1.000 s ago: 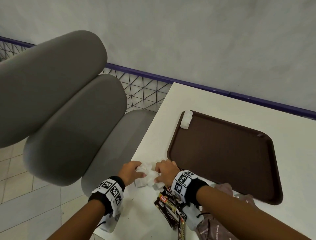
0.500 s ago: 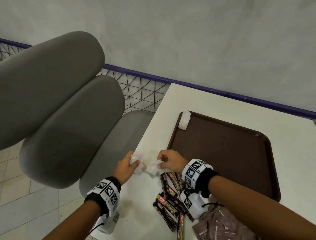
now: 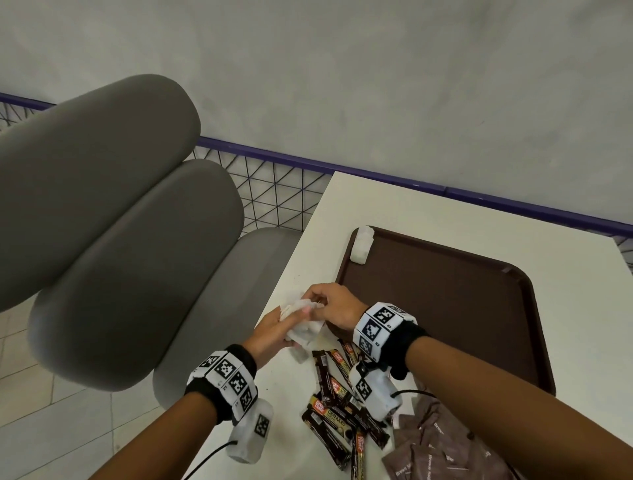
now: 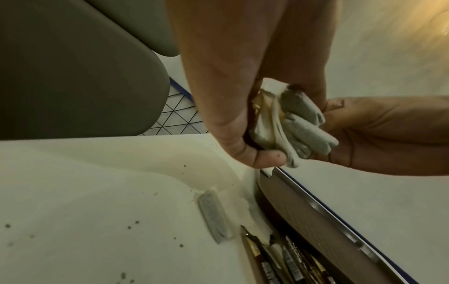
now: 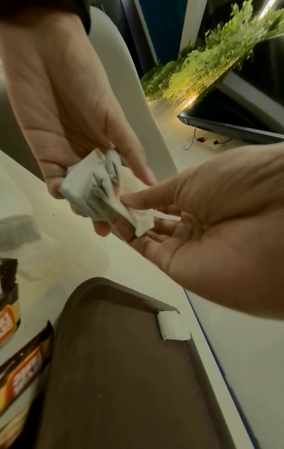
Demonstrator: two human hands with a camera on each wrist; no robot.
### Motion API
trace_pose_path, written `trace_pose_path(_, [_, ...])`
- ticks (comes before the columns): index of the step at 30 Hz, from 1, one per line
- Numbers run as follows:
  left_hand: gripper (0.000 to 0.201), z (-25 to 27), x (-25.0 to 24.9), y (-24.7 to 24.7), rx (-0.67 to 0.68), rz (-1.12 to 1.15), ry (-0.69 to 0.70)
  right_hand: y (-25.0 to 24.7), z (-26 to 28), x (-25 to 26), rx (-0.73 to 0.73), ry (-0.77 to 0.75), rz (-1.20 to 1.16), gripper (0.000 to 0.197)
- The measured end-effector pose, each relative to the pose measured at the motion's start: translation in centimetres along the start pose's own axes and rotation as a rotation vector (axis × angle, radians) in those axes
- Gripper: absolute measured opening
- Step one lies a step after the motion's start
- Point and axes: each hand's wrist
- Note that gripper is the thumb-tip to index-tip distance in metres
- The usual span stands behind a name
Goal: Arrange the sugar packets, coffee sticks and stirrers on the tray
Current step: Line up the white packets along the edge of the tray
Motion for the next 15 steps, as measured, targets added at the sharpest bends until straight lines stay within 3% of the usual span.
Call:
trace_pose_path(3, [0.038, 0.0, -0.1, -0.1, 0.011, 0.062, 0.002, 0.3, -0.2, -0.3, -0.061, -0.002, -0.073, 0.027])
trace_pose_path(7, [0.016, 0.1, -0.2, -0.4, -0.018, 0.15, -0.014, 0.2, 0.0, -0.9, -0.141, 0.024, -0.244, 0.031])
trace_pose_path(15, [0.031, -0.5, -0.2, -0.2, -0.065, 0.21, 0.02, 1.0, 0.1, -1.7, -0.288, 0.168, -0.281, 0.027])
Point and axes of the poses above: each hand's wrist, its own z-axis away from the middle knuckle, its own y-axis out of the palm, x = y × z, and after that the axes turned 8 degrees about z, right-handed
